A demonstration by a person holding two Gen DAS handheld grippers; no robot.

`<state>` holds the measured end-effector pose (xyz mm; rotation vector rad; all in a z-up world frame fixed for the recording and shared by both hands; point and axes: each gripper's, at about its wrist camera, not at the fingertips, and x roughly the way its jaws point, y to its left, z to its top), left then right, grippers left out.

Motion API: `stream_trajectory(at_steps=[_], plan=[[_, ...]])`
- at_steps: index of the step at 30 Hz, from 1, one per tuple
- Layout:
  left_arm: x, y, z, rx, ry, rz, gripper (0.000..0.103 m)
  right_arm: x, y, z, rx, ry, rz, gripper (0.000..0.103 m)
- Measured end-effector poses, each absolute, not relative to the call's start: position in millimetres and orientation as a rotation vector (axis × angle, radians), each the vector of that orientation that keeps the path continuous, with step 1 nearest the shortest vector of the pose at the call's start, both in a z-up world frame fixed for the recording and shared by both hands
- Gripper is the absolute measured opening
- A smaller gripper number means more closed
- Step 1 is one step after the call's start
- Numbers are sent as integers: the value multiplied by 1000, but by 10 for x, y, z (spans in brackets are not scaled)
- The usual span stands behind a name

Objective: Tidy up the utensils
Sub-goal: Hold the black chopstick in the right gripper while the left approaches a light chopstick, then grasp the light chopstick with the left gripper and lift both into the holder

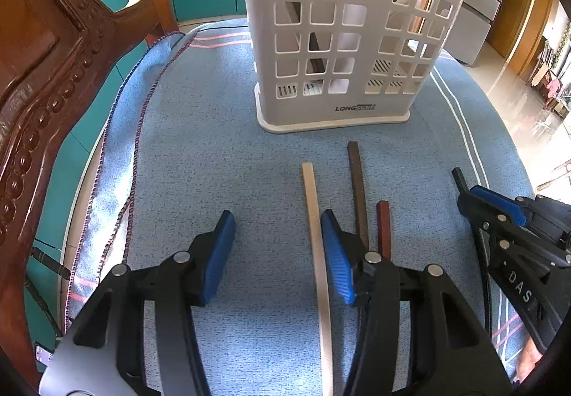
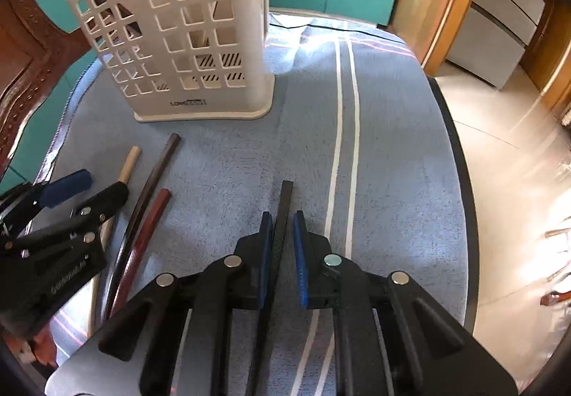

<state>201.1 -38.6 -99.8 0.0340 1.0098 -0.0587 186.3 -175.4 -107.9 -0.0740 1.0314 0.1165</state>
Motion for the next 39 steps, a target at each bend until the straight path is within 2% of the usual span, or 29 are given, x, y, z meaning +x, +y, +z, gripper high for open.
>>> stream_trajectory(at_steps=[12,17,19,25,31,34,39], plan=[[2019,-396,-1004,42,1003,-57,52,1887,-1657,-1069,-139,1056,71,15],[1978,-537,-975,69,999,-118,15,1941,-1672,-1075,-112,1069,79,11],[1977,-555,-973,66,1000,-124,9,1937,-1703,-1069,-95,1063,81,8],[1948,-431,-850,-15,959,-134,7,1800,-1812,-908,-11,999,102,7],[1745,-219,-388,-102,828,-186,7,1429,-1963,-312,29,849,129,7],[1535,-46,-76,-175,746,-243,7,1270,-2058,-50,59,789,156,7],[1162,231,579,-268,501,-286,7,991,-2165,423,88,670,203,7]])
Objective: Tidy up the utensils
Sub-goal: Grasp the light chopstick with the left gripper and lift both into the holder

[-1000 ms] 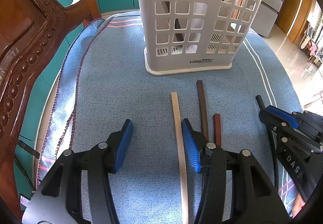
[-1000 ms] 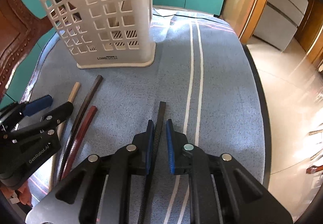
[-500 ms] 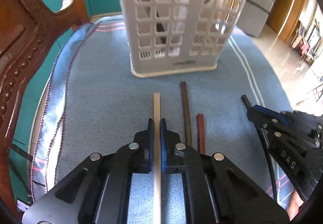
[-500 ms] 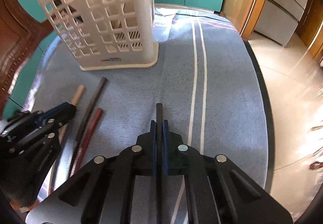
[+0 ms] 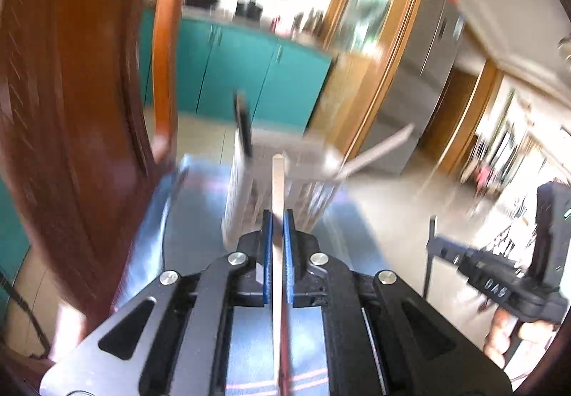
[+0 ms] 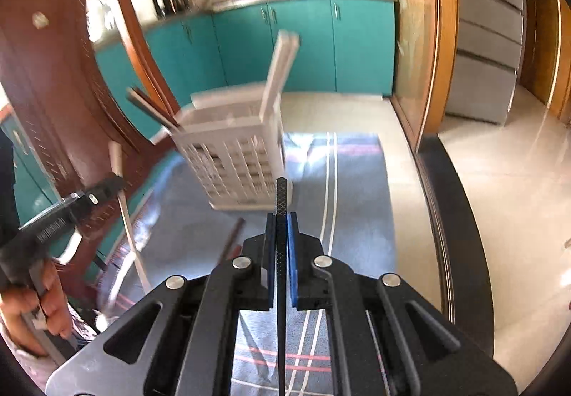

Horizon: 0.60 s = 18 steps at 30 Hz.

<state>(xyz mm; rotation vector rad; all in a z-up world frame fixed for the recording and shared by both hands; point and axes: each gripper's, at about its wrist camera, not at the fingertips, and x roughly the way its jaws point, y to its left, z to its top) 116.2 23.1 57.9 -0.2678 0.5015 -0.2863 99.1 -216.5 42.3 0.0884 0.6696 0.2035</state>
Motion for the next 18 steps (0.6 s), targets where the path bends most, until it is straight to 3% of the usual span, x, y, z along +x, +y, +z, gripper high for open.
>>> stream_trajectory(at_steps=[7,11,18], plan=[[1093,469,1334,-414,179,-296,7,914,-2233,1054,146,494,224,7],[1213,602,1405,-525,-35,-212,7,995,-2254,1364,200,380,221,7],[1971,367,881,-452,119,-63,7,1215,-2203,1539,263,189,207,7]])
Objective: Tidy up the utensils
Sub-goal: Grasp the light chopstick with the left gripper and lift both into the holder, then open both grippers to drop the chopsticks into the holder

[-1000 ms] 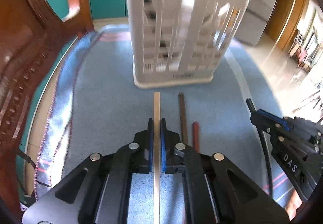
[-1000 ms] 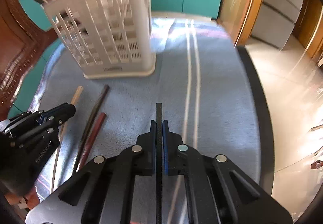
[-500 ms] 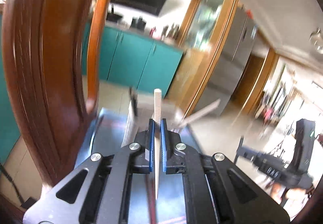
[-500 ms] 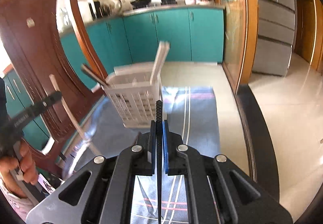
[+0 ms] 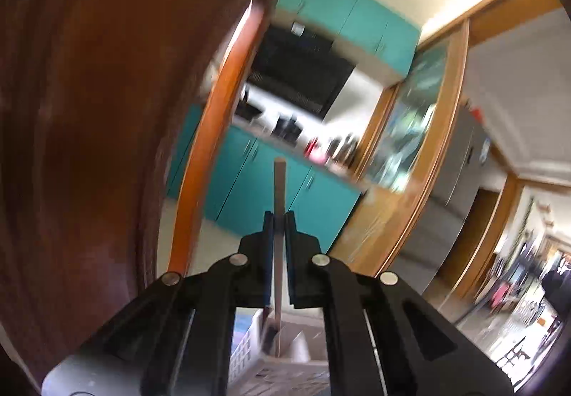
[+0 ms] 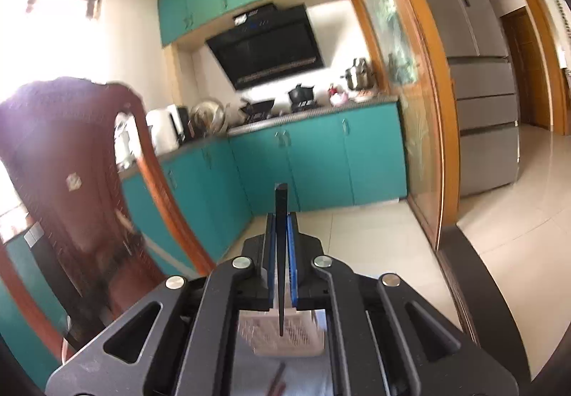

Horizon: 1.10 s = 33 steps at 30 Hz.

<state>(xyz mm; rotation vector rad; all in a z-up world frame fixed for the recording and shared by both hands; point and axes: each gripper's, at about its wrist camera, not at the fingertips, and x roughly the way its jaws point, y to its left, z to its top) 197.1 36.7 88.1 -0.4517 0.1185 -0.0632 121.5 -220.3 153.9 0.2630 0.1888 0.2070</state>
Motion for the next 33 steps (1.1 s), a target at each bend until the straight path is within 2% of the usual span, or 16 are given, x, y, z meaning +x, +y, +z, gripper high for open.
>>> stream_trajectory(at_steps=[4,9,13,15,16,17,18,24,33], plan=[[2158,287,688,-428,195,-65,7,1377,-2143,1435,291,118,165,7],[2204,230,677,-379,212,-77,7,1602,-2064,1150,318,196,160,7],[2167,251,636,-352,248,-64,7,1509,-2083,1294,339,160,169,7],[2149,292,611,-371,255,-69,17,1438,-2087,1429,334,118,165,7],[2159,312,606,-384,265,-72,34,1418,-2088,1501,330,98,161,7],[2099,362,617,-393,266,-78,39,1409,-2081,1539,329,84,156,7],[2073,380,616,-400,263,-85,40,1405,-2076,1576,329,71,149,7],[1790,533,578,-393,272,-91,40,1598,-1981,1492,284,10,57,7],[1581,474,159,-340,455,-102,40,1886,-1829,890,228,205,88,7]])
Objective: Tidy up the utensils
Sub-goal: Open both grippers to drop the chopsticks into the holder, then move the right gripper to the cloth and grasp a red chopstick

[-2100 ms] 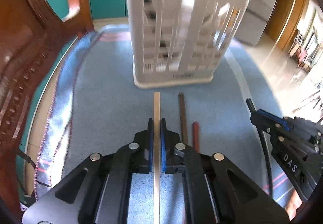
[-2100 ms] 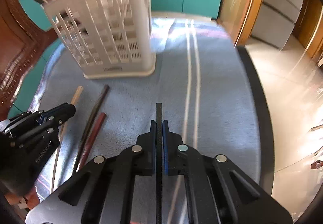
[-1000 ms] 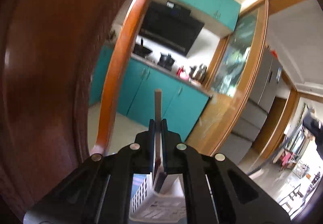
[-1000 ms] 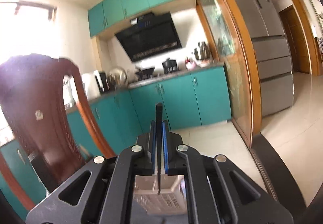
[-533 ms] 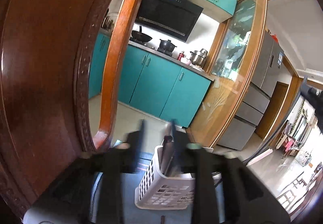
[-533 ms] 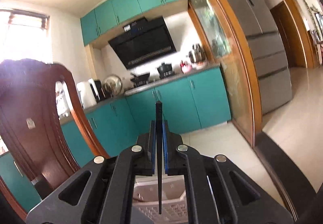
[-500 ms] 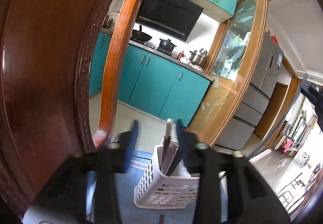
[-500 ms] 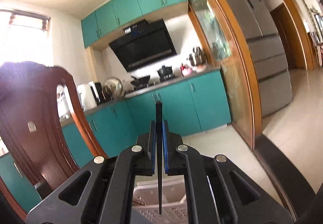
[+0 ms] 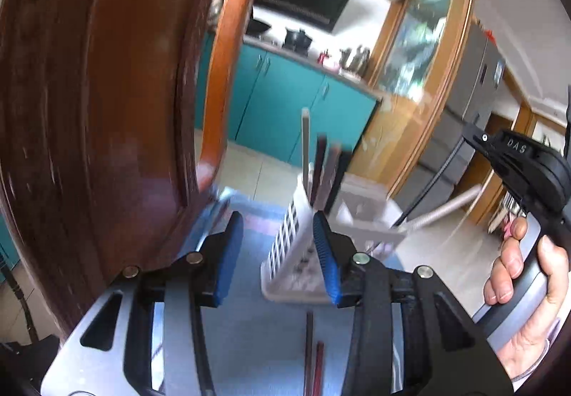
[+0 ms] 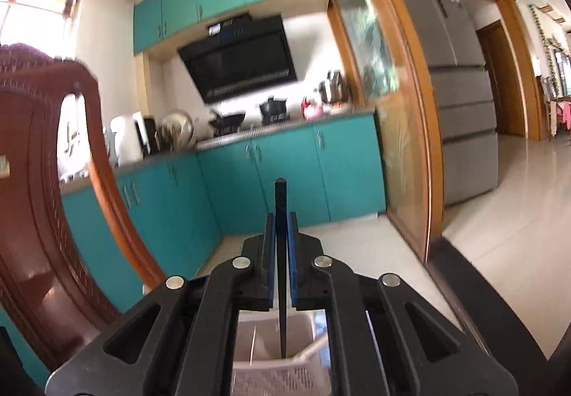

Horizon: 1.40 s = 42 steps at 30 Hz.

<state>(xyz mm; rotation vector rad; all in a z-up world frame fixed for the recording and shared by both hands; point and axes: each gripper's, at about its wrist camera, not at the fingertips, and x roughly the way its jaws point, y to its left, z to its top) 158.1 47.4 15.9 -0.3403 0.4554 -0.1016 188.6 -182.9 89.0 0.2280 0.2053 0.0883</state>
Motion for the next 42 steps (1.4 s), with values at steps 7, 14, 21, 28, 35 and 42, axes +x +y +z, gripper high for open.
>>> stream_trajectory(at_steps=[7,14,21,28,35,42], plan=[[1664,410,12,-295,567,-89,42,1164,-2031,914,243,189,106,34],[1635,440,-97,-308,624,-66,42,1046,-1974,-64,213,634,134,34],[1677,464,-120,-301,652,-42,49,1303,-1508,-834,149,991,200,33],[1688,446,-195,-288,703,-20,53,1309,-1098,-1055,-32,1055,179,33],[1698,462,-242,-278,736,-13,53,1356,-968,-1095,-75,1065,149,12],[1687,429,-273,-274,754,-24,53,1351,-1371,-1075,47,1070,52,6]])
